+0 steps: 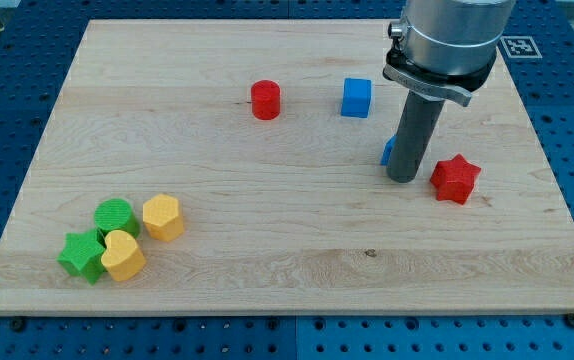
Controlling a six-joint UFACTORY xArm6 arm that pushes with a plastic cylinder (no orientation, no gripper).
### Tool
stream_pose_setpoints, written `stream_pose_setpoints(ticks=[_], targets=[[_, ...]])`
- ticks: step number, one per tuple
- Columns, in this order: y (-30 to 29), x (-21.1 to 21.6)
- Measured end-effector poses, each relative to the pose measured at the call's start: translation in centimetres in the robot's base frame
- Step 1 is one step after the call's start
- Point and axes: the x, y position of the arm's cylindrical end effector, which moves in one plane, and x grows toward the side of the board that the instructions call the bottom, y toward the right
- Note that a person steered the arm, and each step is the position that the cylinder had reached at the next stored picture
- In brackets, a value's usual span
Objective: Slide the red star to the bottom left of the red circle
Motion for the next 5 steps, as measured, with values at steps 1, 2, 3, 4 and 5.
stream_pose_setpoints(ticks=[1,2,3,4,5], targets=[[0.8,3.7],[4.5,7.7],[14.1,8.1],[19.9,6.2],[19.6,6.2]])
